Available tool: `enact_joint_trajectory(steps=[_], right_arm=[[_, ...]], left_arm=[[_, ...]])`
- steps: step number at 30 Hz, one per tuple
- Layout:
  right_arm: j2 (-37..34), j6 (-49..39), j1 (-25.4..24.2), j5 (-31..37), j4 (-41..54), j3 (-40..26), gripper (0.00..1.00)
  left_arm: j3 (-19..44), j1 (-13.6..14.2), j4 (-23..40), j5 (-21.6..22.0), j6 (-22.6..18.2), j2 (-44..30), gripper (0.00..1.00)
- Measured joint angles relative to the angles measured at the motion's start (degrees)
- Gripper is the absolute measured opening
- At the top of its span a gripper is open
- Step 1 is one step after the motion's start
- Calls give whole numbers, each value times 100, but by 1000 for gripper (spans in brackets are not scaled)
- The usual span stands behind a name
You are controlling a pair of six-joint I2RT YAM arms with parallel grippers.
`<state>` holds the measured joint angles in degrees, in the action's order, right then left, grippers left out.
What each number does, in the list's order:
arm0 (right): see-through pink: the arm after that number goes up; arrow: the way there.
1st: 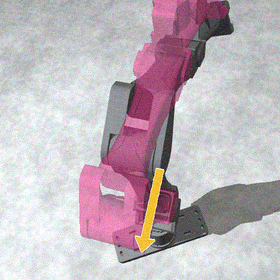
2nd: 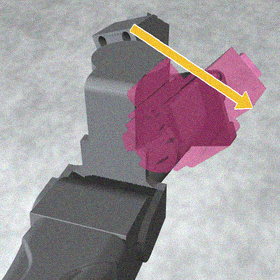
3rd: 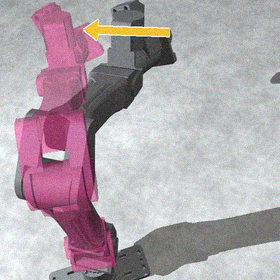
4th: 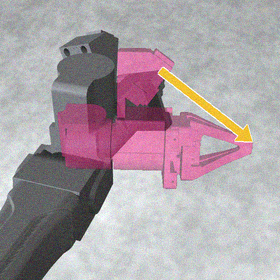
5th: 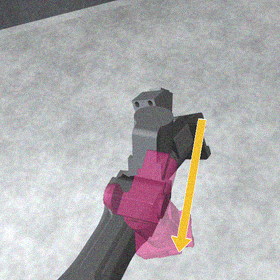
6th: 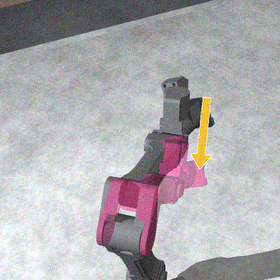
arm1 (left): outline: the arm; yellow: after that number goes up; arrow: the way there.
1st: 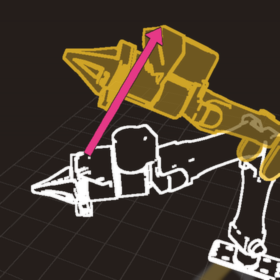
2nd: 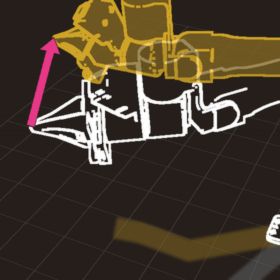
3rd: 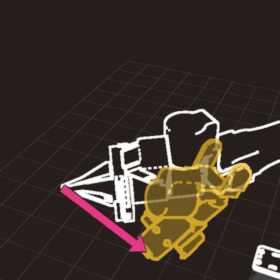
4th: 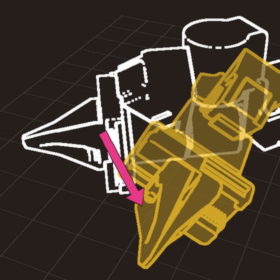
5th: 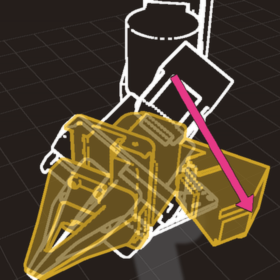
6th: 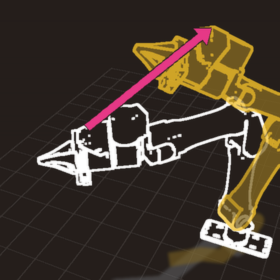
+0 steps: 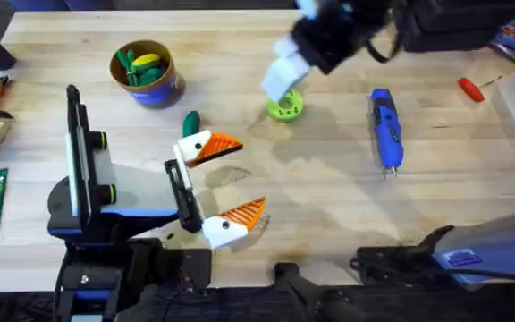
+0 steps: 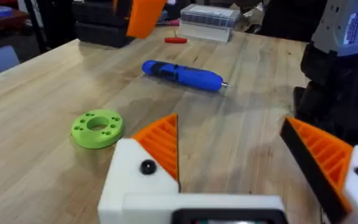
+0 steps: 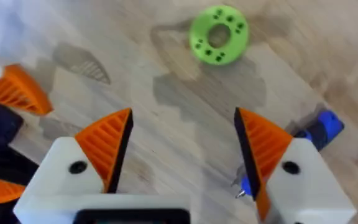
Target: Pick up the gripper from the table and insert it into the empty holder that is missing its gripper. Then pick up a screw, insert it into the mounting hole, and use the screwdriver to tighten it. Finally, clean up the table by picking up the vegetable and placing it into the bucket.
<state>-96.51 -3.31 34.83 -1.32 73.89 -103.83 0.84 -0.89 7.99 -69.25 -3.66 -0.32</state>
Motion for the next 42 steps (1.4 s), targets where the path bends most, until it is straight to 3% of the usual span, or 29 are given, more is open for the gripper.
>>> enact_joint_trajectory(steps=[7, 16, 21, 40, 41, 42], right_arm=[[816, 602, -994, 0, -208, 1204, 947], [1145, 885, -2291, -2, -221, 1998, 947], [1269, 953, -2925, 0, -185, 2118, 948], [1276, 955, -3040, -2, -214, 2120, 947], [1276, 955, -3040, -2, -214, 2120, 947], [1276, 955, -3040, -2, -214, 2120, 947]], left_arm=[[0, 0, -2, 0, -2, 0, 986], [-2, 0, 0, 0, 0, 0, 986], [0, 0, -1, -1, -1, 0, 985], [0, 0, 0, -1, 2, 0, 983], [-2, 0, -2, -2, 5, 0, 886], [0, 0, -2, 0, -2, 0, 726]])
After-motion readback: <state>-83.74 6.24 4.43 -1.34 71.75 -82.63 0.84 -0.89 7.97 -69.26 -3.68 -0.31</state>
